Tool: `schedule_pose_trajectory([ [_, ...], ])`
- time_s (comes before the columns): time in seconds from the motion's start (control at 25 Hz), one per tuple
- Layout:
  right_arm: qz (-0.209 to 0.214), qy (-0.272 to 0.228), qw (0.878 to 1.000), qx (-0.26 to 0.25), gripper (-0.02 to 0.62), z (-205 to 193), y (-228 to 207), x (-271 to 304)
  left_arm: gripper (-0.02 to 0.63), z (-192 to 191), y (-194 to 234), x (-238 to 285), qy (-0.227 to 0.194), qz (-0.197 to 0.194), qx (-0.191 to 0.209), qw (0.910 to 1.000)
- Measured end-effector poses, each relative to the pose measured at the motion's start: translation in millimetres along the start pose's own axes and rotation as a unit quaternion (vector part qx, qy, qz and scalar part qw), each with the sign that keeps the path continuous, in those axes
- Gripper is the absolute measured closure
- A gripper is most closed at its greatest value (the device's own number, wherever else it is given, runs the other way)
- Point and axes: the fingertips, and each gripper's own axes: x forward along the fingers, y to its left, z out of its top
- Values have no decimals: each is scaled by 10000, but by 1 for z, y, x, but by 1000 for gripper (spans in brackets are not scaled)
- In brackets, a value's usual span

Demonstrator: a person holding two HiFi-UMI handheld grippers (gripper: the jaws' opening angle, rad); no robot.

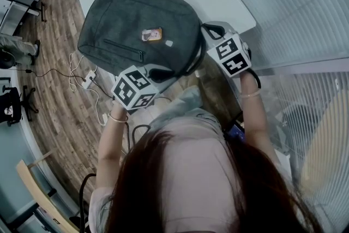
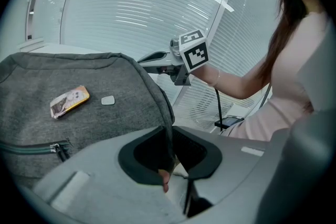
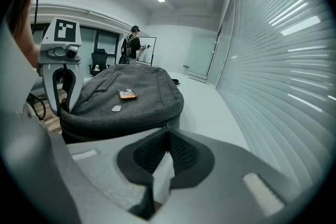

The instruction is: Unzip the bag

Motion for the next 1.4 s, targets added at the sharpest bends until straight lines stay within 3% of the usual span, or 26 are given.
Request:
schedule_pose_trajectory([
  [1.4,1466,-856,9854,-97,583,19,-41,53,546,1,1,0,34,-297,-147,9994],
])
